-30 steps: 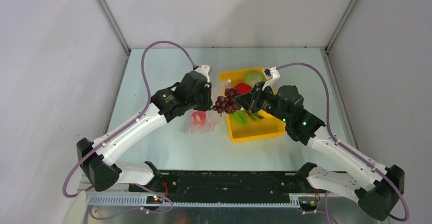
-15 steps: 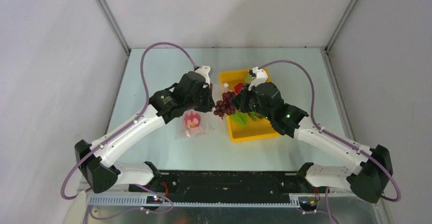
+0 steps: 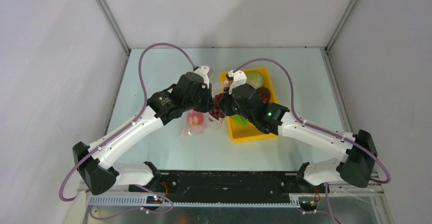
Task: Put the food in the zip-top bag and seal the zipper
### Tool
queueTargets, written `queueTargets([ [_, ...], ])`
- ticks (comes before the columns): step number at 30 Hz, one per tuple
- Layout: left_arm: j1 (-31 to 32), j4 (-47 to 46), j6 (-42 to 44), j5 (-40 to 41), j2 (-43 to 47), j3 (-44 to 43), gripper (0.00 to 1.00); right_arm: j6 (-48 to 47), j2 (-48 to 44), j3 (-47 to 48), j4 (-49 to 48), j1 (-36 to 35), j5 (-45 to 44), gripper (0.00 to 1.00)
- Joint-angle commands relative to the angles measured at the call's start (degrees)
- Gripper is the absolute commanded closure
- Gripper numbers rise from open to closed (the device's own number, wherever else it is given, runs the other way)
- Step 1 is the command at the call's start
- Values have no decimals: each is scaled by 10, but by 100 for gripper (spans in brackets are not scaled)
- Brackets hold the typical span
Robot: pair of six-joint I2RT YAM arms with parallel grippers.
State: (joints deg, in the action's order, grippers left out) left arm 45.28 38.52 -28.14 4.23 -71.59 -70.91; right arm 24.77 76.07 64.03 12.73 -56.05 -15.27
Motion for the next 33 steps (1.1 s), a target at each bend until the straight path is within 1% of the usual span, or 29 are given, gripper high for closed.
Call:
queueTargets([
  [1,-1,-33,-5,-12,23,4,100,-18,26,57,2,-16,-33,85],
  [2,0,-34,-6,-11,25,4,100,-19,31,60,1,-16,-29,81],
  [3,0,-34,-6,-8,26,5,100,-20,32,62,1,-17,-26,74],
  [4,-1,-34,-6,-7,28,5,100,-21,32,63,-2,-18,-20,70],
  [6,0,-33,-7,-1,29,7,100,-22,27,63,-2,-17,-12,60],
  [7,0,-32,-8,4,29,7,100,-22,25,62,-2,-17,-9,49],
  [8,0,-32,-8,7,29,7,100,-22,20,62,0,-17,-6,43],
  [10,-1,-30,-10,16,28,8,100,-25,11,62,3,-14,-4,27],
  [12,-1,-28,-10,22,25,7,100,-26,-1,62,8,-13,-1,17],
  [13,-2,-27,-10,24,24,7,100,-27,-11,62,9,-13,3,15],
  [16,-3,-23,-12,37,22,6,100,-28,-33,62,12,-11,7,5],
  [18,-4,-20,-15,47,23,6,100,-31,-52,62,16,-10,3,1],
  [20,-6,-16,-16,61,25,6,100,-32,-76,52,21,-9,-17,1],
  [22,-8,-11,-20,80,28,7,100,-18,-116,29,24,-6,-56,1],
  [23,-9,-11,-21,92,29,8,100,-10,-124,19,26,-1,-91,1],
  [25,-12,-7,-23,106,30,9,100,15,-151,-14,35,15,-121,1],
  [30,-14,7,-27,132,29,19,100,71,-200,-86,91,76,-95,1],
  [33,-14,7,-39,116,29,43,100,89,-204,-119,107,112,-59,1],
])
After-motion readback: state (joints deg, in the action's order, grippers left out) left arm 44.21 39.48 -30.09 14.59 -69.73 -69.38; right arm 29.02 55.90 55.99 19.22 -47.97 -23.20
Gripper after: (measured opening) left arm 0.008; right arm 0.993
